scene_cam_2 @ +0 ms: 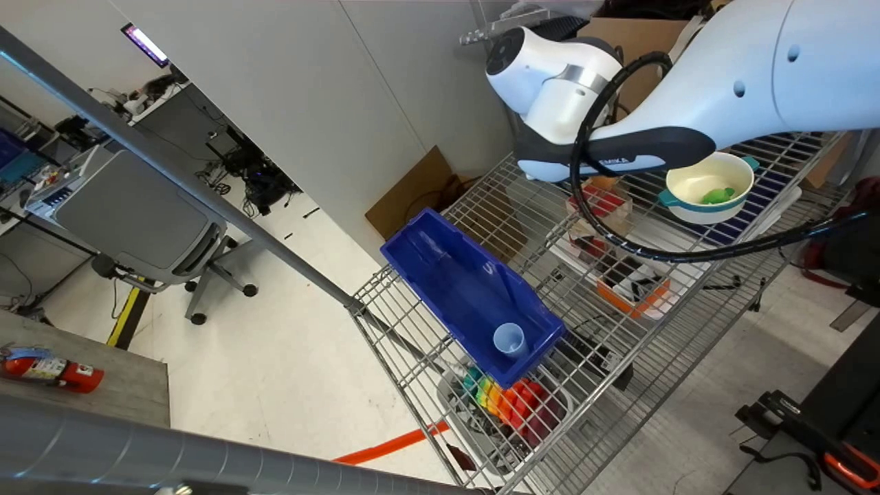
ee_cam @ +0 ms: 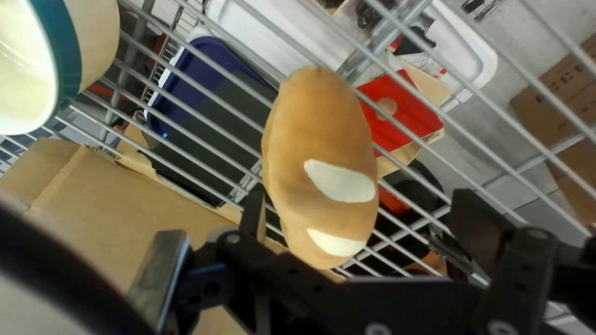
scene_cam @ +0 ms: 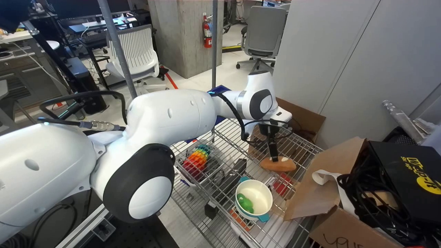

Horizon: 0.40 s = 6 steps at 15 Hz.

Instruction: Move the bread roll plushy to the right

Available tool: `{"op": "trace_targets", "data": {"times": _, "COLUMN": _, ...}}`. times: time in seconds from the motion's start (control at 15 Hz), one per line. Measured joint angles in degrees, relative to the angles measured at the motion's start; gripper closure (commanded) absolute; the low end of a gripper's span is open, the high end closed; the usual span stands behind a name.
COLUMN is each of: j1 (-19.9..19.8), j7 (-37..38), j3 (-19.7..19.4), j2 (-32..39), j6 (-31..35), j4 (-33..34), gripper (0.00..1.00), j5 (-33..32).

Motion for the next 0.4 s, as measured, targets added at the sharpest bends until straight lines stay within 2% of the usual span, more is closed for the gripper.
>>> {"op": "trace_targets", "data": {"times": 0.27, "j1": -0.22, "j7": -7.18, "j3": 5.12, "j2": -2.66, "j6": -4.01, "j4": 1.06, "gripper": 0.0, "j5": 5.06}}
{"op": "trace_targets", "data": {"times": 0.4, "j1": -0.13, "j7": -8.13, "j3": 5.95, "j2": -3.72, "j6": -4.9, "j4": 1.03, "gripper": 0.0, "j5": 5.46}}
